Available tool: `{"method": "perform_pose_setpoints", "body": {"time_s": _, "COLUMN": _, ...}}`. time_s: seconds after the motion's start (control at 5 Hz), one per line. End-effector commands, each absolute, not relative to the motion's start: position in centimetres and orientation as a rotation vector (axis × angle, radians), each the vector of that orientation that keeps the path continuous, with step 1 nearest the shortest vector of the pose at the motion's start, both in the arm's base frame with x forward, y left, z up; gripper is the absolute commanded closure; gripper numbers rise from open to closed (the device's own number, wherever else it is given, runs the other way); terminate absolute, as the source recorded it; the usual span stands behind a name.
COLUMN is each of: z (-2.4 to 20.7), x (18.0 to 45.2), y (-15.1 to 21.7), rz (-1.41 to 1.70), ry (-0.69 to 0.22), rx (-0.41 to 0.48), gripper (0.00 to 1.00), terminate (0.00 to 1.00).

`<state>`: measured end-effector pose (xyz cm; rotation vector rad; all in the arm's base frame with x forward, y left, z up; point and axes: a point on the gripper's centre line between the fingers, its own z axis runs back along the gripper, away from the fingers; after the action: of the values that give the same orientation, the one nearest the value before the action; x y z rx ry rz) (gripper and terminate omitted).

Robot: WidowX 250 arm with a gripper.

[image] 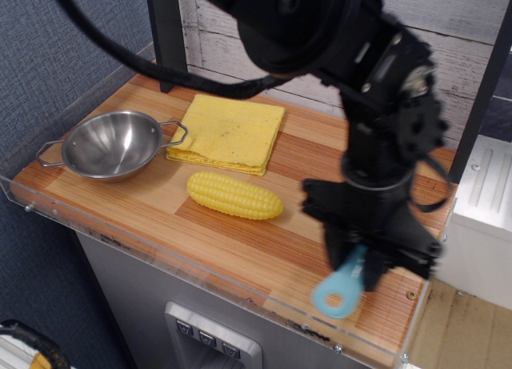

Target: Move the brush to the right front edge of the counter

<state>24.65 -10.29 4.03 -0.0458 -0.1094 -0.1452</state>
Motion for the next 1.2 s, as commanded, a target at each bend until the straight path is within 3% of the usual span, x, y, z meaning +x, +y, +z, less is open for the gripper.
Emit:
{"method": "perform_pose_setpoints", "body": {"time_s": 0.0, "z": 2.0, "x": 23.8, "y": -8.9, "rz": -0.077, "ry": -0.023, "rx": -0.077, "gripper": 1.0, "terminate": 0.0}}
{"method": "perform_pose_setpoints", "body": {"time_s": 0.2, "z": 1.1, "x": 24.0, "y": -9.2, "rz": -0.062, "ry": 0.017, "rx": -0.085, "gripper": 1.0, "terminate": 0.0}}
{"method": "perform_pose_setpoints", "body": {"time_s": 0.4, "z": 2.3, "x": 24.1, "y": -9.3, "rz": -0.063, "ry": 0.003, "rx": -0.072, "gripper": 0.0, "terminate": 0.0}}
{"method": "perform_pose_setpoints", "body": {"time_s": 0.8, "z": 12.0, "x": 23.9, "y": -8.8, "rz": -0.117, "ry": -0.193, "rx": 0.005, "gripper": 0.0, "terminate": 0.0}}
{"method": "perform_pose_setpoints", "body": {"time_s": 1.0, "z": 15.7, "x": 24.1, "y": -6.2, "rz": -0.06, "ry": -0.183, "rx": 0.049, "gripper": 0.0, "terminate": 0.0}}
